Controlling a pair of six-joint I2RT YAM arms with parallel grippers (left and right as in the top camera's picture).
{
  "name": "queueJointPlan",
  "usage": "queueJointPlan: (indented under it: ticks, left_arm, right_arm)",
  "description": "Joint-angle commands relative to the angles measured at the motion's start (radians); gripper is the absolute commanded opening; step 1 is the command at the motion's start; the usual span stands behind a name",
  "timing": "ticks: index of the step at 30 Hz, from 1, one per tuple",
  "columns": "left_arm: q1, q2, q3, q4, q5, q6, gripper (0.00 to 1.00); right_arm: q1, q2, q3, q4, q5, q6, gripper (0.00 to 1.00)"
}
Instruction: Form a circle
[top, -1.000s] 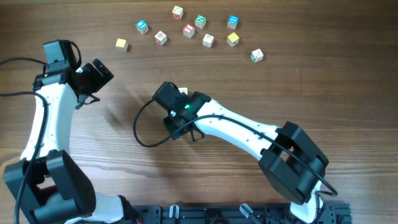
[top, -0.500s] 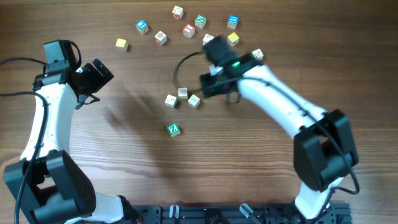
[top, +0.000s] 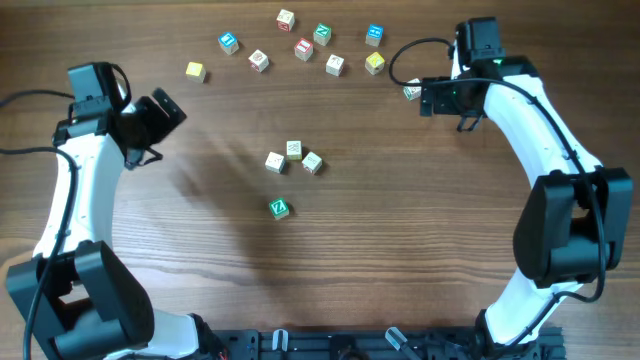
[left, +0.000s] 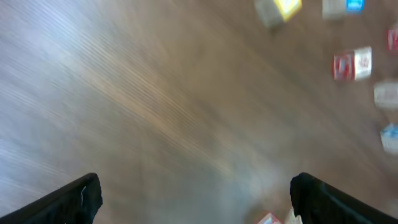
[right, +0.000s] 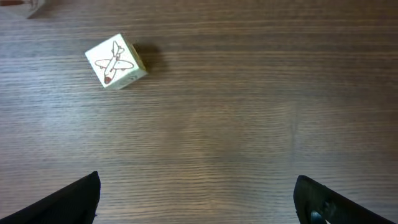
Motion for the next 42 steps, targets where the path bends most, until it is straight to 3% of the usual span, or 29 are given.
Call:
queueJointPlan:
  ticks: [1, 7, 9, 10, 18, 22, 30, 34, 42]
  left_arm:
    - [-0.072, 0.004, -0.004, -0.117, 0.084, 0.013, 1.0]
    - [-0.229, 0.004, -0.006, -0.173, 0.084, 0.014, 1.0]
    - [-0.265, 0.006, -0.007, -0.201, 0.084, 0.014, 0.34]
    - [-0.289, 0.011, -0.007, -0.228, 0.079, 0.014, 0.27]
    - [-0.494, 0.033, -0.061, -0.289, 0.0, 0.014, 0.34]
    - [-0.545, 0.033, -0.126, -0.273, 0.0, 0.014, 0.49]
    - [-0.661, 0.036, -0.245, -0.035, -0.003, 0.009, 0.47]
    - [-0.707, 0.038, -0.248, -0.036, -0.142, -0.074, 0.48]
    - [-0.768, 0.038, -0.253, -0.051, -0.142, -0.095, 0.47]
  right_arm:
    - [0.006, -0.02, 0.012, 0.002, -0.021, -0.018, 1.0]
    - [0.006, -0.02, 0.012, 0.002, -0.021, -0.018, 1.0]
    - [0.006, -0.02, 0.012, 0.002, -0.021, -0.018, 1.0]
    - [0.006, -0.02, 0.012, 0.002, -0.021, -0.018, 1.0]
    - [0.006, -0.02, 0.012, 0.002, -0.021, -0.018, 1.0]
    - [0.006, -0.02, 0.012, 0.002, -0.021, -0.018, 1.0]
    - [0.006, -0.02, 0.012, 0.002, -0.021, -0.018, 1.0]
    - [0.006, -0.02, 0.012, 0.002, -0.021, -0.018, 1.0]
    - [0.006, -0.02, 0.012, 0.002, -0.021, -0.018, 1.0]
